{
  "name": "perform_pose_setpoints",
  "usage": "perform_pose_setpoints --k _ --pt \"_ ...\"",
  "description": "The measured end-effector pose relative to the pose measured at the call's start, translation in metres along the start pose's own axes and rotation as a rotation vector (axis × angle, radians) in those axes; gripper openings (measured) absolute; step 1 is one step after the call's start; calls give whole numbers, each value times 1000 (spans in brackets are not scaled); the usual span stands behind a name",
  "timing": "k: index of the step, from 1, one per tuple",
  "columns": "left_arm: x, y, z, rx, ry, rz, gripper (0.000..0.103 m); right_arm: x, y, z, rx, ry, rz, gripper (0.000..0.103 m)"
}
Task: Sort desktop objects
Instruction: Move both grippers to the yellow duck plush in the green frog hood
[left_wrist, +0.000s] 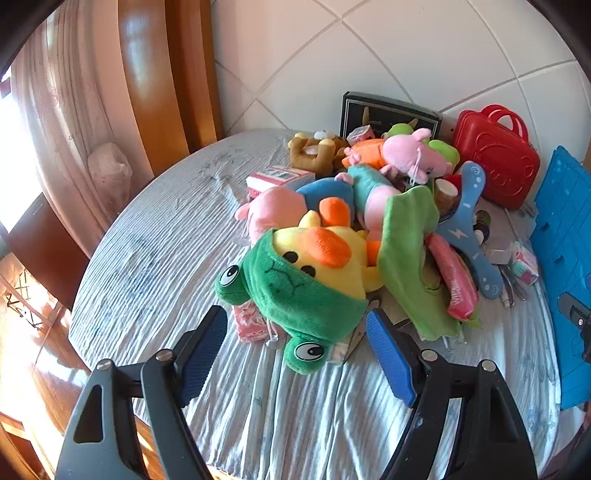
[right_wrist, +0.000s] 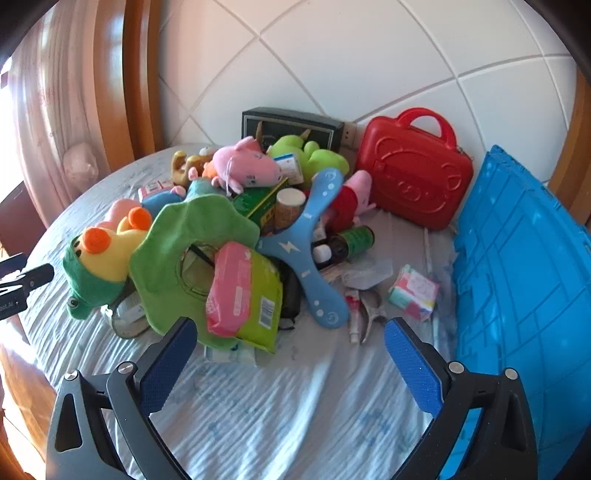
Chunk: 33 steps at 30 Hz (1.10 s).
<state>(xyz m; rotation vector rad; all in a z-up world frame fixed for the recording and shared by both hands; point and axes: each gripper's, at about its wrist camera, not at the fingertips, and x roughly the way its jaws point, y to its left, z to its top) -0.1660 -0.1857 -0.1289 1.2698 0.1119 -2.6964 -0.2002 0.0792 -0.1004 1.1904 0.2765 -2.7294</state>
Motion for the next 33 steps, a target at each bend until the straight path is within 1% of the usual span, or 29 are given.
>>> perform_pose_setpoints --k 3,8,12,15,17,18,19,20,22,24,26,27,29,31,32,33 --pt "18 6 1 1 31 -1 78 25 8 -2 2 53 11 103" --pt "35 6 11 11 55 -25 78 55 14 -7 10 116 18 103" --pt "38 -5 20 44 50 -46 78 69 10 -5 28 141 13 103" --pt "50 -9 18 62 73 -40 78 76 9 -1 38 150 23 103" --pt "64 -5 14 47 106 -47 78 79 13 1 36 148 34 103" --pt "74 -3 11 33 135 -64 78 80 16 2 32 149 39 103" --pt "79 -2 7 22 144 -73 79 81 21 3 27 150 46 103" --pt "81 0 4 21 134 -67 81 82 25 3 21 152 55 103" --pt "80 6 -1 25 107 -49 81 84 39 6 -1 155 81 103" --pt "78 19 -2 25 92 8 81 84 58 9 -34 149 114 103" --pt "80 37 -5 31 94 60 81 83 79 15 -64 136 163 103" --pt "81 48 -6 24 102 73 81 82 89 18 -74 130 185 103" --pt "88 70 -5 3 108 77 81 81 112 28 -91 116 240 103" --pt "91 82 -2 10 111 74 81 82 136 38 -107 108 293 103" --pt "90 85 0 18 108 53 80 83 147 42 -118 106 307 103" --pt "86 85 1 27 99 29 80 85 157 46 -130 105 315 100"
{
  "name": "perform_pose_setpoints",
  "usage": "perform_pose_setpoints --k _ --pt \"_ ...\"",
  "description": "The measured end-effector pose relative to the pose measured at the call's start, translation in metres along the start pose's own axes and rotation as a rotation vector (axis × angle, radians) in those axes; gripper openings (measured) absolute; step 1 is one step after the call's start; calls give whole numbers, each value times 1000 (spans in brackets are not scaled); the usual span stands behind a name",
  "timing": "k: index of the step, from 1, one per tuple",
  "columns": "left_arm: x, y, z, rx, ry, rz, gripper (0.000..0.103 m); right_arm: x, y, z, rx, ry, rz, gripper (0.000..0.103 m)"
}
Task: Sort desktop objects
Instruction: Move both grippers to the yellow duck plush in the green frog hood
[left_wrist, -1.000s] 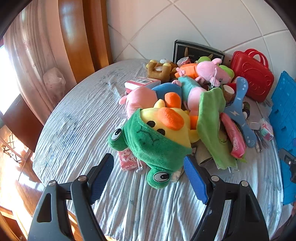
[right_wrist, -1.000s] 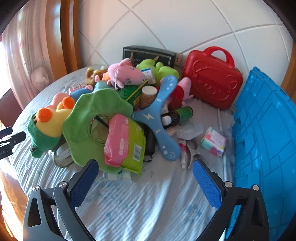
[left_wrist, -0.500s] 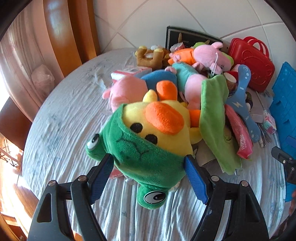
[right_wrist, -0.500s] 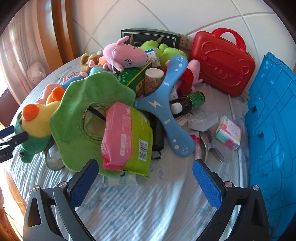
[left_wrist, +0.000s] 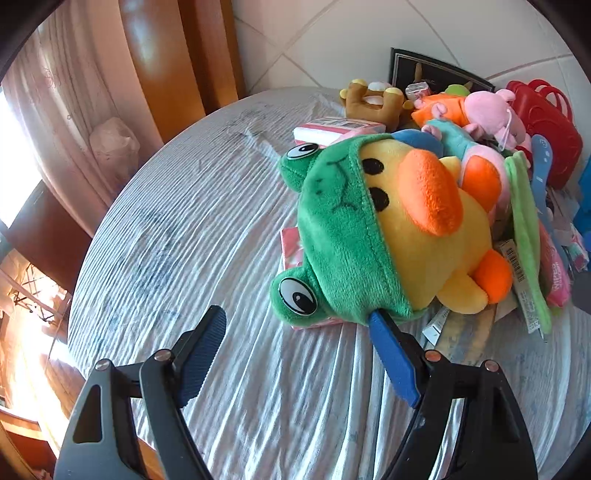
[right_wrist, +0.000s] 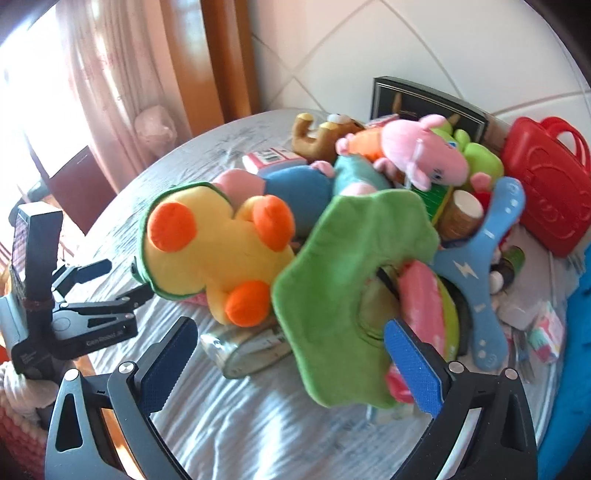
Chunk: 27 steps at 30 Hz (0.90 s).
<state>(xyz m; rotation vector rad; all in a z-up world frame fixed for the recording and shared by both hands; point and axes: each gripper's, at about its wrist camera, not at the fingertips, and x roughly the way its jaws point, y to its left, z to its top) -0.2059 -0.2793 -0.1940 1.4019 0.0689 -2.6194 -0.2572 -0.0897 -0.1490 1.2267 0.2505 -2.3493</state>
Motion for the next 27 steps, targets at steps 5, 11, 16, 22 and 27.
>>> perform_pose_setpoints --k 5,11,16,22,27 --pt "-35 -10 4 53 -68 -162 81 29 29 18 -23 38 29 77" --pt "11 -28 15 164 14 -108 81 56 27 16 26 101 41 50" --pt "20 -28 23 174 -5 -137 81 74 22 9 50 138 26 46" --pt "26 -28 27 194 -4 -147 92 86 5 8 113 118 33 46" --pt "34 -14 28 168 1 -159 96 97 1 15 112 124 39 46"
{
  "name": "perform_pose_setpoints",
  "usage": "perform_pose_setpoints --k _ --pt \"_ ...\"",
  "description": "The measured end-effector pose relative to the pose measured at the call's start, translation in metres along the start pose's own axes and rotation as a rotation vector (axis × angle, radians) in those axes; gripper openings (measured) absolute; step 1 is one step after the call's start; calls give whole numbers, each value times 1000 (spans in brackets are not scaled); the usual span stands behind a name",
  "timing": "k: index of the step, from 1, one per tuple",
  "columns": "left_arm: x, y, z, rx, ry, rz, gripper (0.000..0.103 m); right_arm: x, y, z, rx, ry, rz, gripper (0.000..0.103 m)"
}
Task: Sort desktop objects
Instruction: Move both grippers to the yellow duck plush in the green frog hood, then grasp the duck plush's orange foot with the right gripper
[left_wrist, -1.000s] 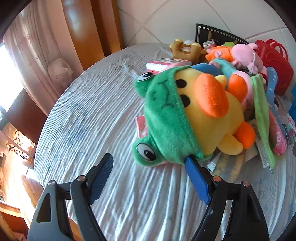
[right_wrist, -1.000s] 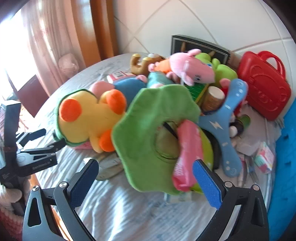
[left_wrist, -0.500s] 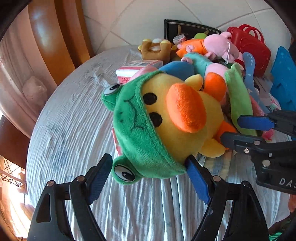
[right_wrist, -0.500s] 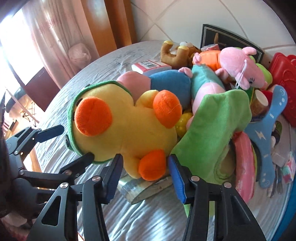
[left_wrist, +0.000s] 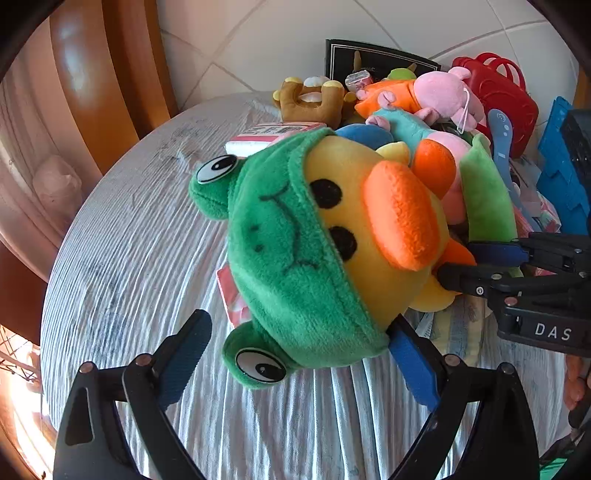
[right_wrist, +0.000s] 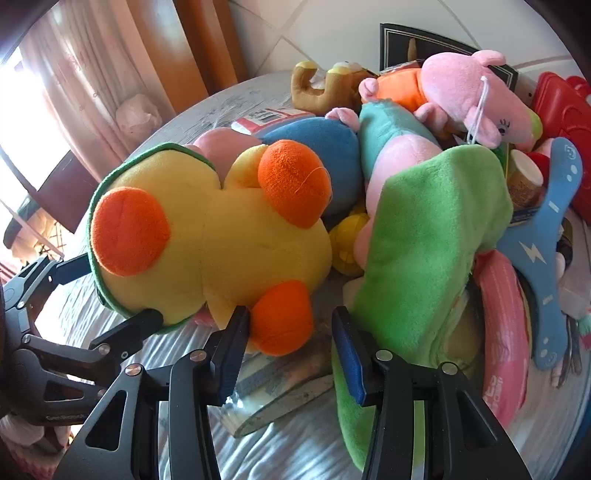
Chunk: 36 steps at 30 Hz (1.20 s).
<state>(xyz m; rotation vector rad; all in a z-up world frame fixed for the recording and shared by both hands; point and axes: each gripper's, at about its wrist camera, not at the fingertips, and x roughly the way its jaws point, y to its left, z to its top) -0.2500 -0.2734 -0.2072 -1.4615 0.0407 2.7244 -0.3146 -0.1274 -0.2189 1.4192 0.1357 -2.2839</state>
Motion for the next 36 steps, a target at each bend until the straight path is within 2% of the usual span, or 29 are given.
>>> perform_pose_setpoints --k 2,3,4,5,8,11,14,18,21,24,25,26,29,31,36 --pt "3 -2 2 16 -1 8 96 10 -1 4 1 17 12 45" --pt "5 -4 2 29 -2 10 96 13 -1 4 -1 21 15 39" --pt "7 -6 3 38 -7 7 93 17 0 5 -7 25 21 30" --pt "8 -7 3 42 -12 -4 83 20 2 5 -16 29 18 30" --pt "6 -7 3 38 -33 -12 74 22 6 2 -41 32 0 27" --pt "-4 -7 1 31 -60 -8 68 12 7 1 -51 7 2 25" --pt "-19 -8 2 22 -101 -4 66 -3 10 -1 -62 -31 -3 25" --pt "-39 -12 7 23 -145 -9 65 -26 13 -1 -80 -85 -13 24" --pt "-49 -16 5 19 -149 -34 65 -43 14 -7 -82 -104 -21 24" --pt "-49 -20 -4 11 -109 -66 67 -49 14 -10 -83 -82 -24 24" --pt "-45 -21 -9 14 -82 -69 73 -49 13 -14 -90 -57 -23 24" --pt "-41 -24 -13 23 -61 -58 77 -50 11 -18 -96 -38 -24 24" --pt "-24 -32 -22 77 10 -8 79 -41 7 -22 -95 2 1 27" --pt "-19 -33 -22 72 18 -9 79 -35 8 -21 -91 15 1 31" --pt "-15 -26 -18 43 14 -23 79 -25 7 -21 -69 13 -6 32"
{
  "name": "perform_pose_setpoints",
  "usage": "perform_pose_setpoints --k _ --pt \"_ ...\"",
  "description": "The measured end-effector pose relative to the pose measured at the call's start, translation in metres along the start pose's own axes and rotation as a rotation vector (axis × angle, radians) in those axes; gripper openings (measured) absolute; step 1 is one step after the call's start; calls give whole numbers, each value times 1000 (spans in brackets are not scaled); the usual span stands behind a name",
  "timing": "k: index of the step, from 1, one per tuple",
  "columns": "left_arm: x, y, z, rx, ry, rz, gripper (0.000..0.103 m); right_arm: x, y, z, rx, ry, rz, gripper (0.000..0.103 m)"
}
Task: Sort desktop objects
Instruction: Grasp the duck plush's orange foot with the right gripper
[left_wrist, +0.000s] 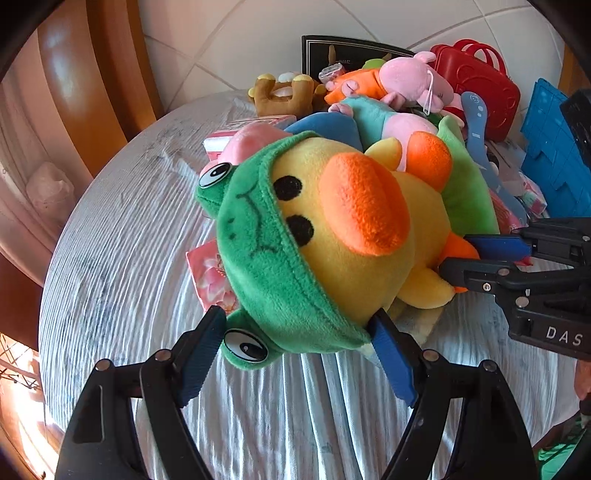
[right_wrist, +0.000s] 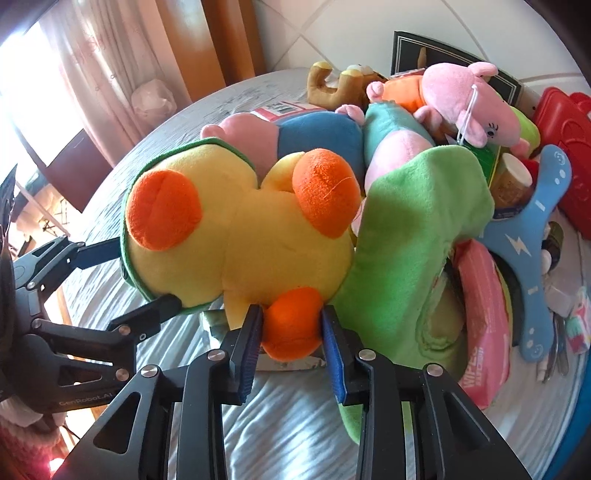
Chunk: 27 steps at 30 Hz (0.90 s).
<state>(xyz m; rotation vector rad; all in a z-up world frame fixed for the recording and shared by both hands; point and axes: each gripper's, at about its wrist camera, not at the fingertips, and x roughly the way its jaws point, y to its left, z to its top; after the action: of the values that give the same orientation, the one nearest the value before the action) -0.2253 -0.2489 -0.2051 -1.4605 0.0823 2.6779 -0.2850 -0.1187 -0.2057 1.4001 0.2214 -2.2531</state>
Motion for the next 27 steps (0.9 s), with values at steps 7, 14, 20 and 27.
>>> perform_pose_setpoints --k 7,14,20,27 --pt "-2 -11 -2 47 -54 27 55 2 13 -6 -63 0 -83 24" --pt "-29 -13 6 12 -143 29 32 -40 31 -2 -137 -138 -155 22" --pt "-37 -15 9 -15 -127 -18 35 -62 30 1 -149 -166 -176 22" --pt "-19 -15 -7 -9 -9 -50 78 -53 18 -22 -178 -84 -155 24"
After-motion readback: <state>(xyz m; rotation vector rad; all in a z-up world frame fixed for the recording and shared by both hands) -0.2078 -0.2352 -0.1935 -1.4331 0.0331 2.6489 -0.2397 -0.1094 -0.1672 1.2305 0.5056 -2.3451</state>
